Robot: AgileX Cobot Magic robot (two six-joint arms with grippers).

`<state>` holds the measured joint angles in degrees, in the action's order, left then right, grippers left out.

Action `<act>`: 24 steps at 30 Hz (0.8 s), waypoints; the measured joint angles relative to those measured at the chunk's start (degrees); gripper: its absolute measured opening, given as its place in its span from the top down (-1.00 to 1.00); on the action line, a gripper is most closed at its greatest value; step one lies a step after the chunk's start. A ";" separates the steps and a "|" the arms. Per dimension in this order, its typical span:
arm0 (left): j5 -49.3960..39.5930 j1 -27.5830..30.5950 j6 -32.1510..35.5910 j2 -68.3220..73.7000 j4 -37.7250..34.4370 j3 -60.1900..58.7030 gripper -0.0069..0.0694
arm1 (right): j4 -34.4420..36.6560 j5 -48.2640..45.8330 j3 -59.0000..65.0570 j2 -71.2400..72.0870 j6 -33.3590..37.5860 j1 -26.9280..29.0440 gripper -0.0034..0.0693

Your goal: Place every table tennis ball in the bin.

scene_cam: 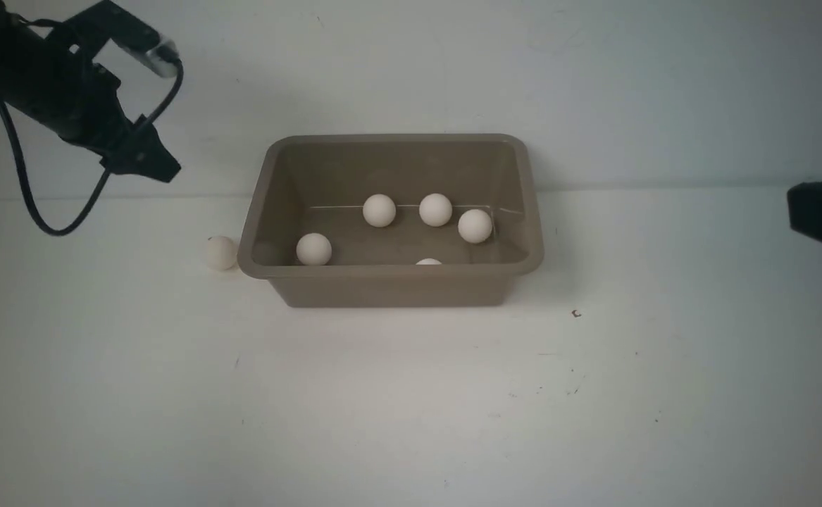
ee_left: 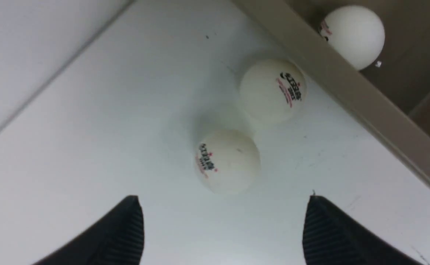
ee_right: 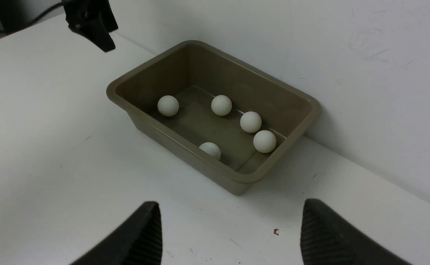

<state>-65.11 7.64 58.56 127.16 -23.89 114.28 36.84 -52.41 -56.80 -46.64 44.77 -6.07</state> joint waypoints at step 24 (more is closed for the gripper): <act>4.68 -1.44 -0.21 6.39 -0.51 0.00 -0.54 | 0.00 -0.46 0.00 0.00 0.00 0.00 -0.36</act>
<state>-60.43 6.20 58.34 133.55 -24.40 114.28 36.84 -52.87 -56.80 -46.64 44.77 -6.07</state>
